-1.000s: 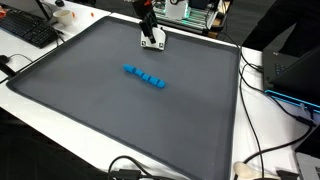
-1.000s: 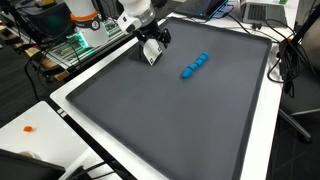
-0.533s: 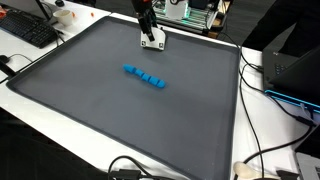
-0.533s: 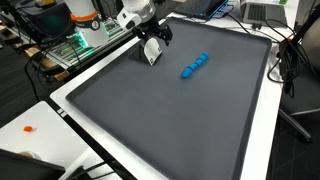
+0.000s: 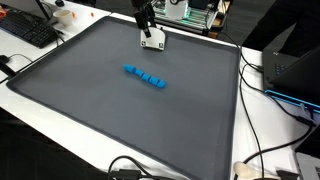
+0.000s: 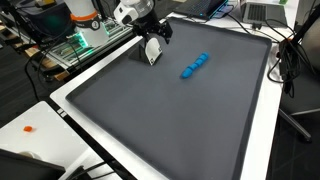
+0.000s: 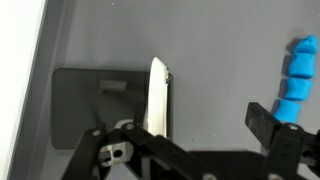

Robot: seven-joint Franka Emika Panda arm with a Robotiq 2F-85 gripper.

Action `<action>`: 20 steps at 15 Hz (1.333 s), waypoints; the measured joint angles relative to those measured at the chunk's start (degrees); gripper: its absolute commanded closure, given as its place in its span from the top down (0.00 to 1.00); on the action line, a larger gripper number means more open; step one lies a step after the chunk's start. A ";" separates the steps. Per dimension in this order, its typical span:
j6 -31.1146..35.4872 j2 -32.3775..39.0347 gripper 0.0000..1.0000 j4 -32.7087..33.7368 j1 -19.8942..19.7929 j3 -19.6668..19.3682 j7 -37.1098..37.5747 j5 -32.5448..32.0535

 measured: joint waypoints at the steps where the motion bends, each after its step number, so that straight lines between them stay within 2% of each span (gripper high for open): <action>1: -0.01 -0.24 1.00 -0.01 -0.17 -0.02 0.39 -0.26; 13: -1.43 -4.66 1.00 -0.05 -1.15 -0.10 6.87 -8.17; 17: -3.26 -6.53 1.00 0.74 -1.15 0.20 7.47 -14.62; 20: -8.07 -7.95 1.00 3.25 -1.10 0.95 6.82 -21.85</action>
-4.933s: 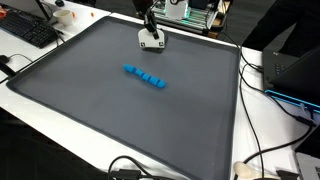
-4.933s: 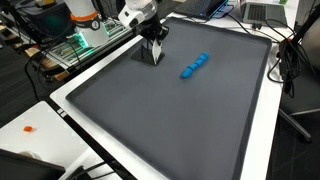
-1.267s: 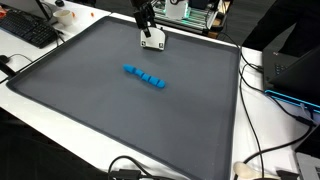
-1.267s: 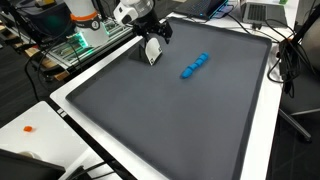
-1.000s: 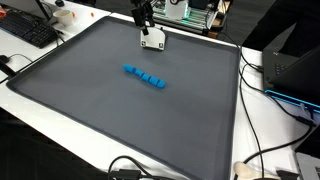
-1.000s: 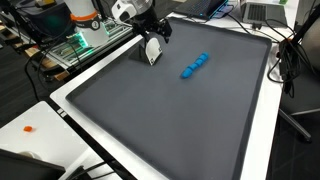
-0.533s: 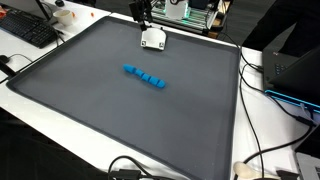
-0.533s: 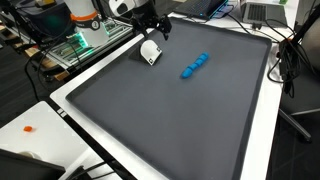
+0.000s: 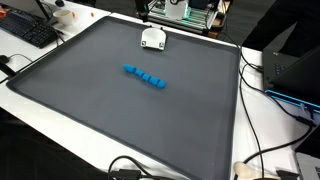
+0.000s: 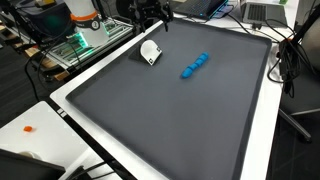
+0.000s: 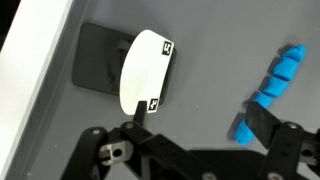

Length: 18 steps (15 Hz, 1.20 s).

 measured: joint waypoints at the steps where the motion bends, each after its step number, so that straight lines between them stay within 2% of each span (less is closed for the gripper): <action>1: -1.92 -0.38 1.00 1.21 0.06 0.39 -0.48 -2.27; 6: -8.41 -0.79 1.00 7.66 0.99 2.75 -6.66 -8.84; 12: -8.84 -0.59 1.00 11.75 2.56 4.92 -18.03 -12.04; 18: -8.76 -0.57 1.00 12.97 3.26 5.62 -26.50 -13.19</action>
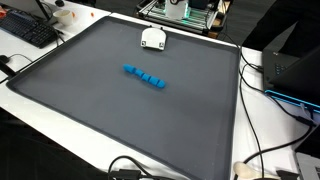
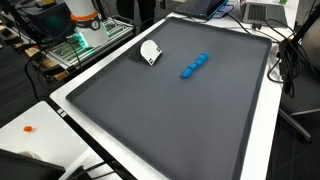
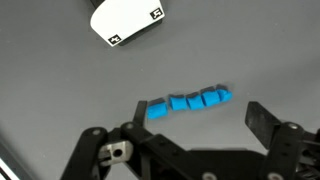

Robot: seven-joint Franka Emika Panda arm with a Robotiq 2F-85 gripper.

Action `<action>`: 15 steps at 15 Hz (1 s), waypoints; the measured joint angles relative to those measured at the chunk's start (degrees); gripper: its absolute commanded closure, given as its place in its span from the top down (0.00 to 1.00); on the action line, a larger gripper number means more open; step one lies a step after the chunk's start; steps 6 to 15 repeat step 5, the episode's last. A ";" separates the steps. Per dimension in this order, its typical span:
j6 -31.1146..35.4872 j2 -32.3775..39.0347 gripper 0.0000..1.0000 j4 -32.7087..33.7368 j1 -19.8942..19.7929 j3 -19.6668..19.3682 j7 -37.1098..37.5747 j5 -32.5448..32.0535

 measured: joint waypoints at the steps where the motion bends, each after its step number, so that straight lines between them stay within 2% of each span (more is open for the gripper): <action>1: 0.01 0.00 1.00 0.11 0.09 0.00 -0.99 0.00; 15: 0.01 0.00 1.00 0.31 0.18 0.00 -2.08 0.00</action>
